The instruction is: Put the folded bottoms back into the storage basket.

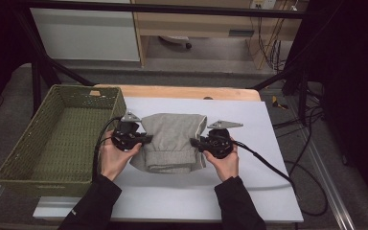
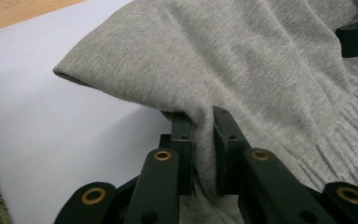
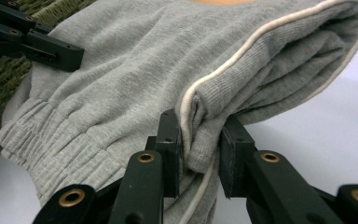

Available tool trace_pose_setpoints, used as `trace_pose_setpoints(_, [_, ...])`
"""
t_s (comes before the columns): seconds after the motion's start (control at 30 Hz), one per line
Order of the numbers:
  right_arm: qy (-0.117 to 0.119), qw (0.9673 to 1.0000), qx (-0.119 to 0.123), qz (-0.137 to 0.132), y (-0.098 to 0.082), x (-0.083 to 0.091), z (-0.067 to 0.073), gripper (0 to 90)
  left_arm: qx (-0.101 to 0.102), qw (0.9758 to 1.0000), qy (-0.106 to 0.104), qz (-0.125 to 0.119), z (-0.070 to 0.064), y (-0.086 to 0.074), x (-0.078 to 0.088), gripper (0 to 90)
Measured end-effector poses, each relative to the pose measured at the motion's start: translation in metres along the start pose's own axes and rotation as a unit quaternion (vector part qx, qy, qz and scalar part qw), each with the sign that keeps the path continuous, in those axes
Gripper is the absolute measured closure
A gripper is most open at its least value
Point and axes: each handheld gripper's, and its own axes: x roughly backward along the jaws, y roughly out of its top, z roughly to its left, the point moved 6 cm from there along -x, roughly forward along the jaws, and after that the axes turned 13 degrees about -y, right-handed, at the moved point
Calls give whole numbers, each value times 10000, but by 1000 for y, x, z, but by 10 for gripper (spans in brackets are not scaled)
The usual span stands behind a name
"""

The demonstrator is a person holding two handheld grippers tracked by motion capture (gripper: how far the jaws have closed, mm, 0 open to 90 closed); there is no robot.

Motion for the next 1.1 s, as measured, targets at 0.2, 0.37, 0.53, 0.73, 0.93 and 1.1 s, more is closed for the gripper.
trace_pose_setpoints(0.2, [43,10000,-29,-36,6,2,4,733,-30,10000,39,-23,0,2,8,806])
trace_pose_setpoints(0.37, [77,9999,31,-115,10,3,10,732,-17,9999,25,-96,0,3,18,806])
trace_pose_setpoints(0.53, [190,9996,-67,-177,14,4,14,732,44,9998,-77,-203,2,5,28,806])
trace_pose_setpoints(0.73, [161,9996,8,-222,19,4,20,732,22,9998,-64,-178,3,5,35,806])
trace_pose_setpoints(0.93, [203,9994,-33,-288,23,5,24,732,-5,9999,-35,-152,4,8,43,806])
trace_pose_setpoints(1.1, [196,9992,-4,-342,28,6,29,732,-34,9998,32,-169,3,11,49,806])
